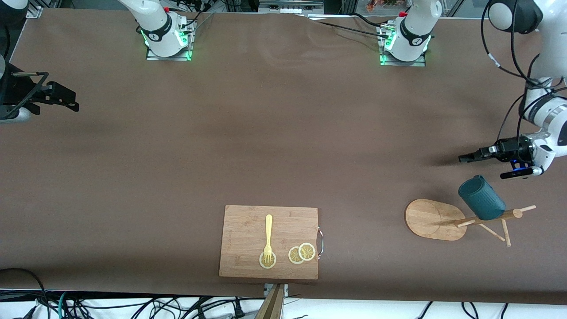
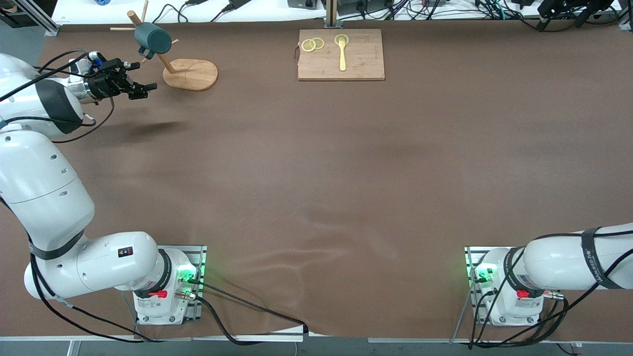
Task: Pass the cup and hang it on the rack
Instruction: 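Open the left gripper and withdraw it from the mug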
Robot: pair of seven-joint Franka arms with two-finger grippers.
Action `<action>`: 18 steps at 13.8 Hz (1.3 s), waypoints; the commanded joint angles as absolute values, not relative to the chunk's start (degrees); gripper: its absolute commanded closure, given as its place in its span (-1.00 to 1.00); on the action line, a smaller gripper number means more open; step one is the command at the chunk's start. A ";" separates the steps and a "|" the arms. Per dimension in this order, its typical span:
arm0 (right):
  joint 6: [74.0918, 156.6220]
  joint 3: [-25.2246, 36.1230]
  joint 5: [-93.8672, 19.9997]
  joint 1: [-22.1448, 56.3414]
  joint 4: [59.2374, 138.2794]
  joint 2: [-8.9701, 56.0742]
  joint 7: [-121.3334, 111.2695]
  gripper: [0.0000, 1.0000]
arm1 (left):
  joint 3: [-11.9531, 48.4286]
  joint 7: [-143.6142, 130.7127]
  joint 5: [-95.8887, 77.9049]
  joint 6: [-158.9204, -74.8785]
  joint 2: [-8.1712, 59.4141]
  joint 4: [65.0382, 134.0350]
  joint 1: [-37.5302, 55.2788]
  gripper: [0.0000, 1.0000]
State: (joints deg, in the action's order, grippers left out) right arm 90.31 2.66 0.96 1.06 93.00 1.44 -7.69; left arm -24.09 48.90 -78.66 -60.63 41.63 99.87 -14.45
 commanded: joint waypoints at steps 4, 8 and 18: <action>90.09 2.81 0.62 0.88 91.85 1.85 -7.82 -1.00 | -23.91 48.96 -56.82 -63.36 31.83 93.82 -12.32 -1.00; 90.09 2.81 0.62 0.79 91.85 1.85 -7.91 -1.00 | -23.29 37.48 -39.95 -66.78 24.72 87.02 -6.61 -1.00; 90.18 2.81 0.53 0.88 91.85 1.85 -7.82 -1.00 | -4.23 12.30 -1.43 -81.97 16.97 76.38 -0.09 -1.00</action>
